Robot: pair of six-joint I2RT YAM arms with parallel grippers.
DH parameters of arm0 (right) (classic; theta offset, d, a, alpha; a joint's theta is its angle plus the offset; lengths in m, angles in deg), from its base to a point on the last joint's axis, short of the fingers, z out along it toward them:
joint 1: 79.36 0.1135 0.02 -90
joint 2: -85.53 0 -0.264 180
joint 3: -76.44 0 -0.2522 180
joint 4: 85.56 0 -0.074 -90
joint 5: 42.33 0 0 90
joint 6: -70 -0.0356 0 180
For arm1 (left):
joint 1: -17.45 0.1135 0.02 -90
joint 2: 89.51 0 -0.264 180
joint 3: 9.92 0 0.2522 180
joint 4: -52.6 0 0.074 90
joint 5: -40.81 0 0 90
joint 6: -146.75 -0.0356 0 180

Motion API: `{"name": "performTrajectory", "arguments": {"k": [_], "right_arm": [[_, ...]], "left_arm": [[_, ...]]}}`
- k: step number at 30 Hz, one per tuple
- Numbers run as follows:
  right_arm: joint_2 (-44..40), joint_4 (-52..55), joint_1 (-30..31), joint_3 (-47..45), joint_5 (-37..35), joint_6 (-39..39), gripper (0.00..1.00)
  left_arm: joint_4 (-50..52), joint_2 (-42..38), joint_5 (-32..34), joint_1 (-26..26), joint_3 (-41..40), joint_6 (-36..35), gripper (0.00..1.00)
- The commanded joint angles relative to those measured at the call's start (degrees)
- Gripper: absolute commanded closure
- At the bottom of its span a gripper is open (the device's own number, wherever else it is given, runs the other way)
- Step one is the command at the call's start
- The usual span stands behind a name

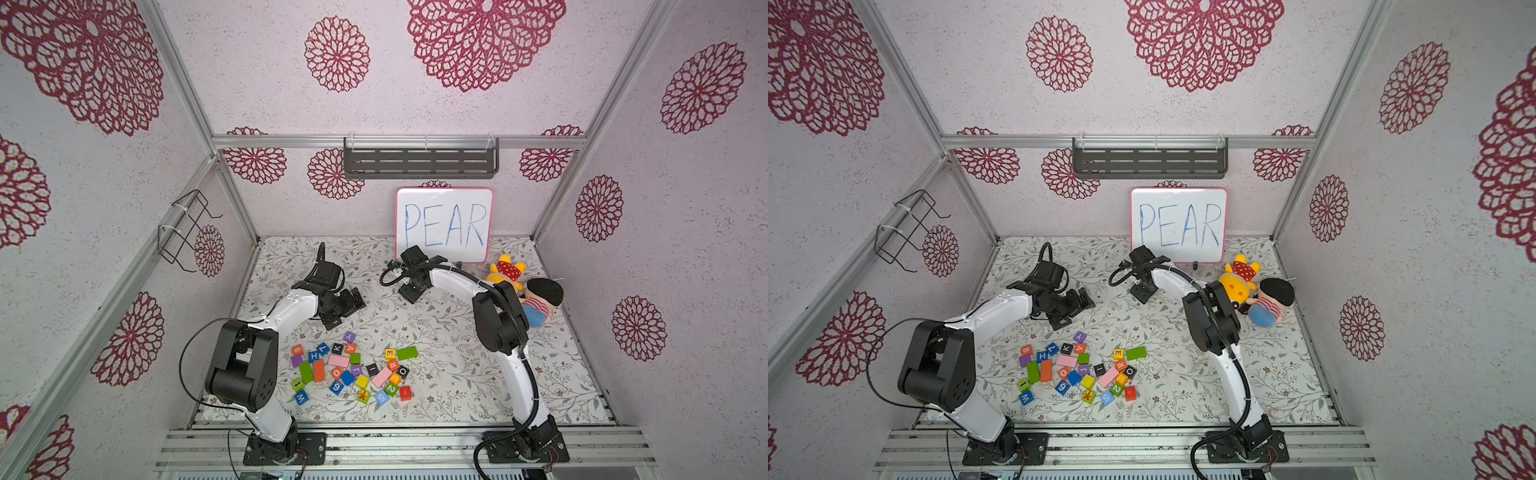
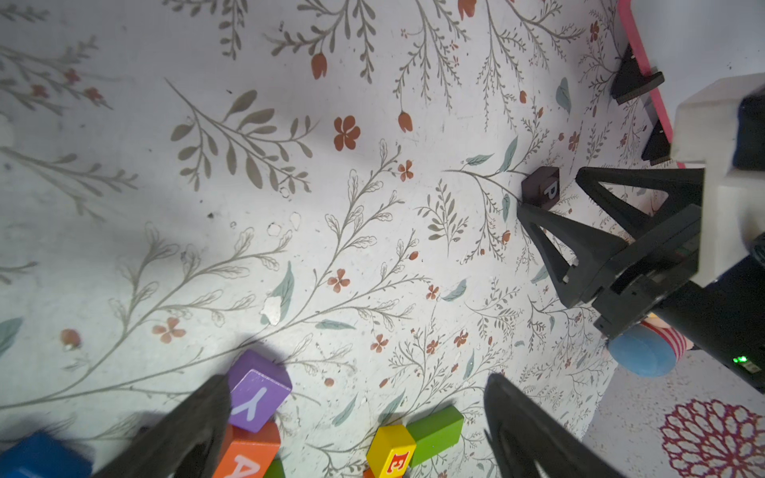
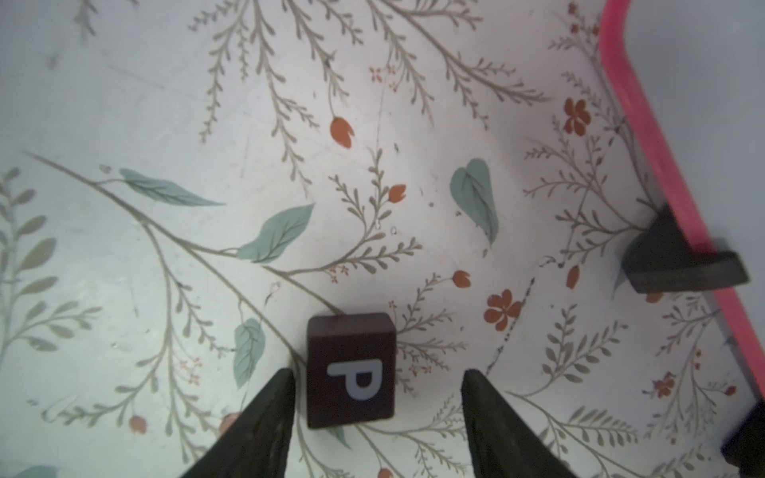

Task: Spell the uppercase word “pear” with letter blocks
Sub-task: Place the letter block at the center of the board.

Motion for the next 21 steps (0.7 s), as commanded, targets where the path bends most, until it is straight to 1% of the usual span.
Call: {"name": "performTrajectory", "arguments": {"k": [1,15,21], "right_arm": [[-2.59,1.32,-1.28,-0.15,-2.87,-2.35,0.34],[-3.37,0.64,-3.21,0.07,-4.54,-3.8,0.37],[-3.61,0.08,-3.64,-0.65,-3.24,-4.57,0.37]], "left_arm": [[-1.4,-2.07,-0.18,-0.21,-0.86,0.48,0.02],[-1.04,-3.13,0.09,-0.15,-0.81,0.53,0.02],[-1.31,-2.99,0.13,-0.2,-1.18,0.44,0.02]]}}
